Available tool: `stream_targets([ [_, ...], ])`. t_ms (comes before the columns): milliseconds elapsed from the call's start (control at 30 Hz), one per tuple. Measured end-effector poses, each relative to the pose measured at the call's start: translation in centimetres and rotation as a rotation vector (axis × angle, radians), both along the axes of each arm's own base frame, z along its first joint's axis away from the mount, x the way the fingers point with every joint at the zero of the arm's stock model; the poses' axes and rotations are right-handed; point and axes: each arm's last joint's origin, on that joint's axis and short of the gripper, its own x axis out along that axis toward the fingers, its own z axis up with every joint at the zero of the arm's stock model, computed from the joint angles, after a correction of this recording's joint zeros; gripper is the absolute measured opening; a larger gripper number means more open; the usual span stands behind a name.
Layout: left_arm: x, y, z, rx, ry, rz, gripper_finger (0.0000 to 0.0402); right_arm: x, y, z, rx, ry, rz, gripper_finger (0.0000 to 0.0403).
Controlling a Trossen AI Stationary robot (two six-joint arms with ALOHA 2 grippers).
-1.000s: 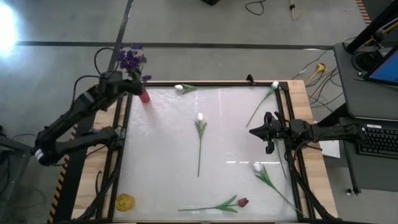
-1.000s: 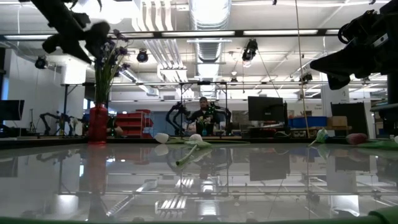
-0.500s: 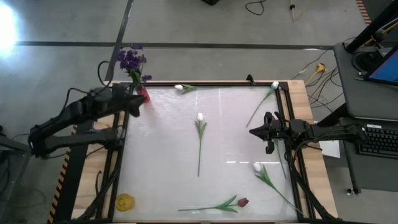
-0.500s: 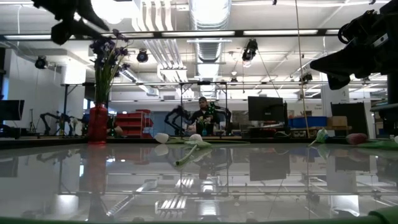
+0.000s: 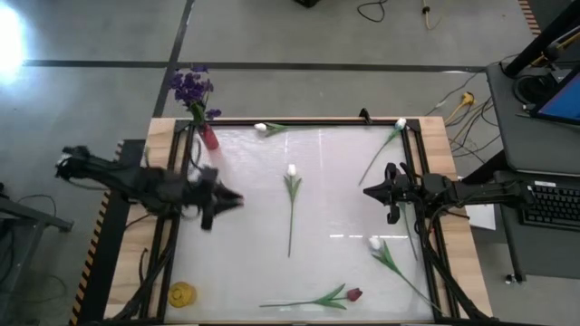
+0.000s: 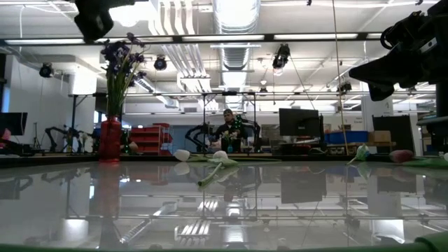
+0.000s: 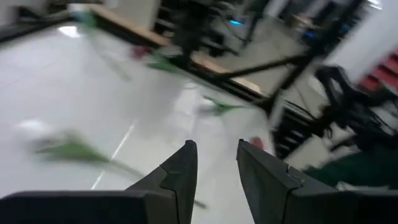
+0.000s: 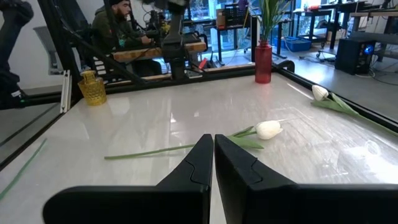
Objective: Sort flowers into vase by color
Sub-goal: Put the bottom red flower into the red vase
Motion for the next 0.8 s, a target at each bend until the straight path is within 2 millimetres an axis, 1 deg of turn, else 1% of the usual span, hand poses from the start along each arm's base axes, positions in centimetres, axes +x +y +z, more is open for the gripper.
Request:
stream_targets([
  [167, 2.4, -4.3, -2.2, 0.053, -0.025, -0.038, 0.0104, 0.0, 0.0, 0.0, 0.0, 0.0, 0.0, 0.0009],
  [300, 4.3, -7.0, -3.6, 0.086, -0.009, -0.058, 0.0104, 0.0, 0.0, 0.0, 0.0, 0.0, 0.0, 0.0009],
  [433, 7.0, -8.9, -4.6, 0.107, 0.01, -0.061, 0.0104, 0.0, 0.0, 0.0, 0.0, 0.0, 0.0, 0.0009],
  [667, 11.6, -11.9, -7.2, 0.176, 0.116, -0.128, 0.0104, 0.0, 0.0, 0.0, 0.0, 0.0, 0.0, 0.0009],
  [800, 13.8, -13.3, -8.5, 0.187, 0.153, -0.151, 0.0104, 0.0, 0.0, 0.0, 0.0, 0.0, 0.0, 0.0009],
])
